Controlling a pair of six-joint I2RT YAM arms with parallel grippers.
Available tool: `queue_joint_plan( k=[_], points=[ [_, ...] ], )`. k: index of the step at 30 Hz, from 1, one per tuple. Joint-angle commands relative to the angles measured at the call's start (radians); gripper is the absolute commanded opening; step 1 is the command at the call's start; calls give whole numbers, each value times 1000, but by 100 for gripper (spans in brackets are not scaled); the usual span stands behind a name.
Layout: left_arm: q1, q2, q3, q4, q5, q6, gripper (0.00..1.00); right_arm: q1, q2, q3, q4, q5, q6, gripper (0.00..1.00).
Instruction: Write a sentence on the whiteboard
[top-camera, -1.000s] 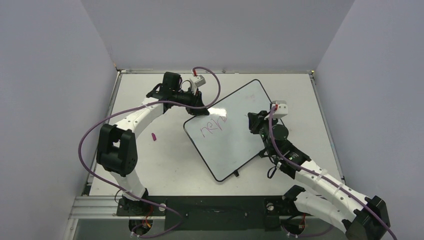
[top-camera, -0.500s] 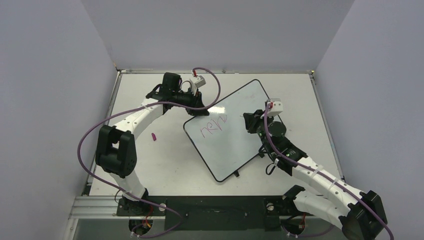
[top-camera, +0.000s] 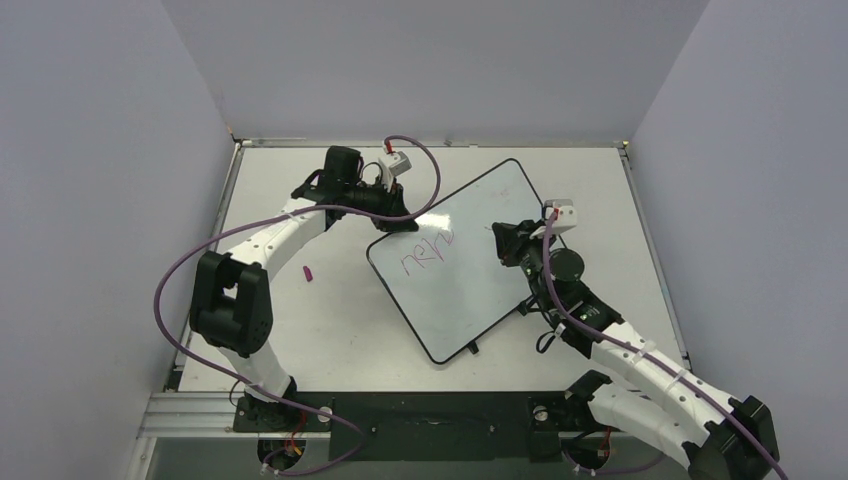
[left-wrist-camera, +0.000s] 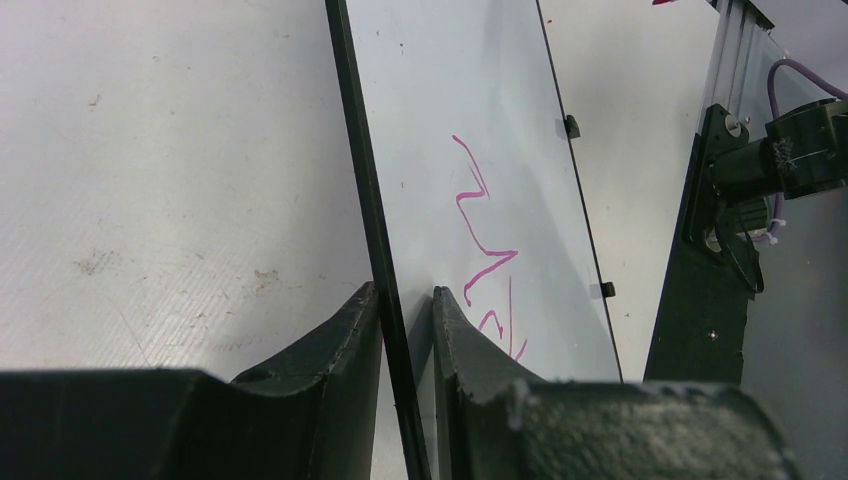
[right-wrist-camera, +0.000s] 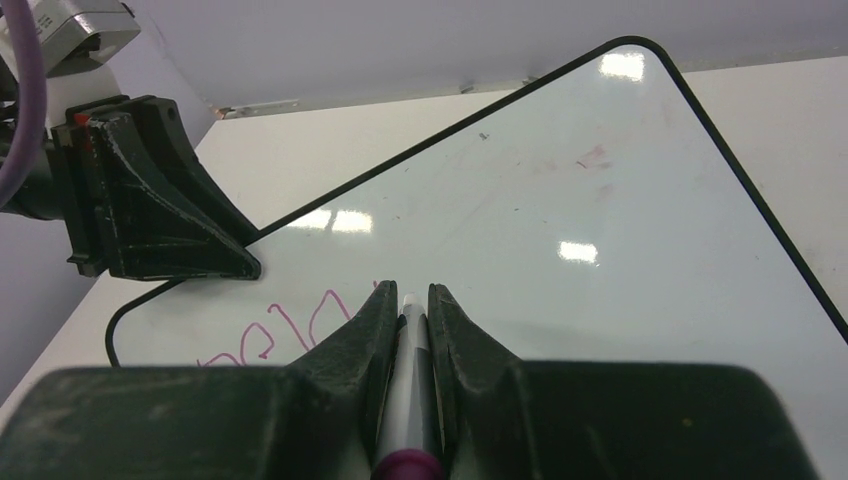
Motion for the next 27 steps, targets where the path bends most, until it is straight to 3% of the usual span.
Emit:
queue_joint_plan(
  k=[1,27],
  points=[
    [-19,-37,-25,-9,11,41,0,-26,21,-6,80,10,-14,0],
    [-19,-26,-24,-8,10,39,0,-78,404,271,80,-36,-9,0]
  ],
)
